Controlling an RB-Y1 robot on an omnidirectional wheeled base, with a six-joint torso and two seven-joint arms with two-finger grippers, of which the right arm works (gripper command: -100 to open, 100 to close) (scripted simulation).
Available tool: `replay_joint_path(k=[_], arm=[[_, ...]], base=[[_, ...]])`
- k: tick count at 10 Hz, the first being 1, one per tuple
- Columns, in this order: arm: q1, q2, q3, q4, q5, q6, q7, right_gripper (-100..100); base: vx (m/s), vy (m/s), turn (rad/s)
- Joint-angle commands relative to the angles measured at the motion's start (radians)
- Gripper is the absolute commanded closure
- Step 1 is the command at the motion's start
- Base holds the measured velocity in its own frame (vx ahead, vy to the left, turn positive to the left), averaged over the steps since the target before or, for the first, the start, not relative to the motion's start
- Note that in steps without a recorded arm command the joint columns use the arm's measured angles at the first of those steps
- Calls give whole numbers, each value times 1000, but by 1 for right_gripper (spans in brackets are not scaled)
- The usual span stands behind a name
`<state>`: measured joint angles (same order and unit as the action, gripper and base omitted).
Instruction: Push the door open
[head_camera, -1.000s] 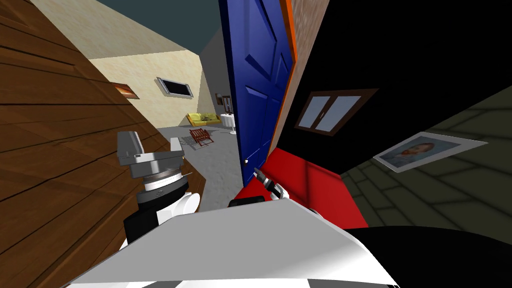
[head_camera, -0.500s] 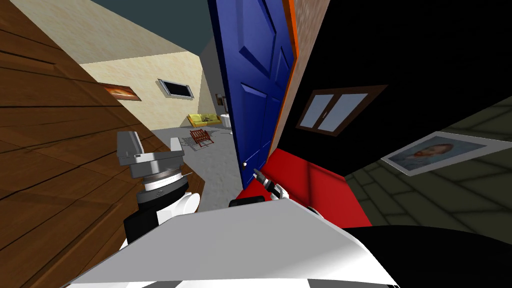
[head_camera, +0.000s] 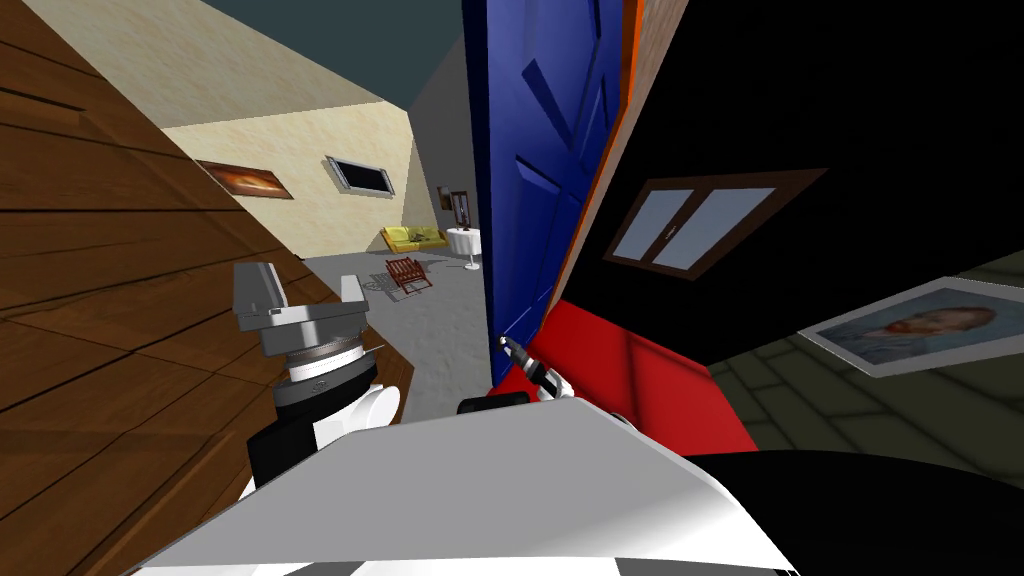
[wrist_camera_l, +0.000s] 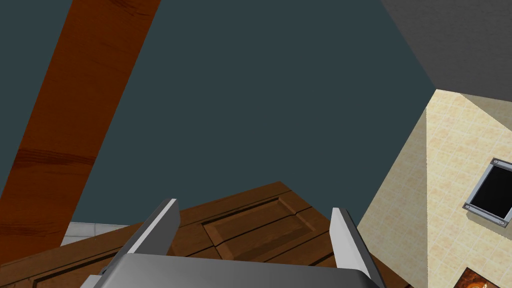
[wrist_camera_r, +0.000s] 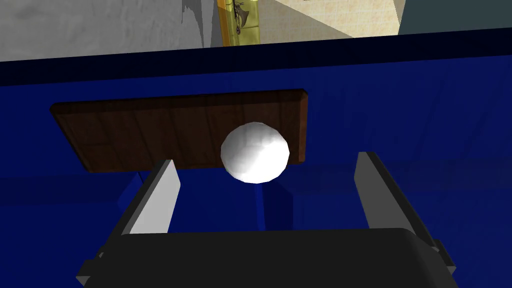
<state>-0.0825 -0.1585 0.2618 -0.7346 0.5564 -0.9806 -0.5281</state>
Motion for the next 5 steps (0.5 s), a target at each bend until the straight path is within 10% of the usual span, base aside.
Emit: replay_joint_path(k=[1, 2, 3, 5], arm=[[-3, 11, -2, 10, -6, 5, 13, -100], [-4, 7, -1, 8, -4, 2, 8, -100], [-4, 7, -1, 8, -4, 2, 8, 100], [-4, 7, -1, 8, -4, 2, 8, 100]], base=[[149, 114, 36], [74, 48, 2], [-15, -7, -12], [-24, -16, 14]])
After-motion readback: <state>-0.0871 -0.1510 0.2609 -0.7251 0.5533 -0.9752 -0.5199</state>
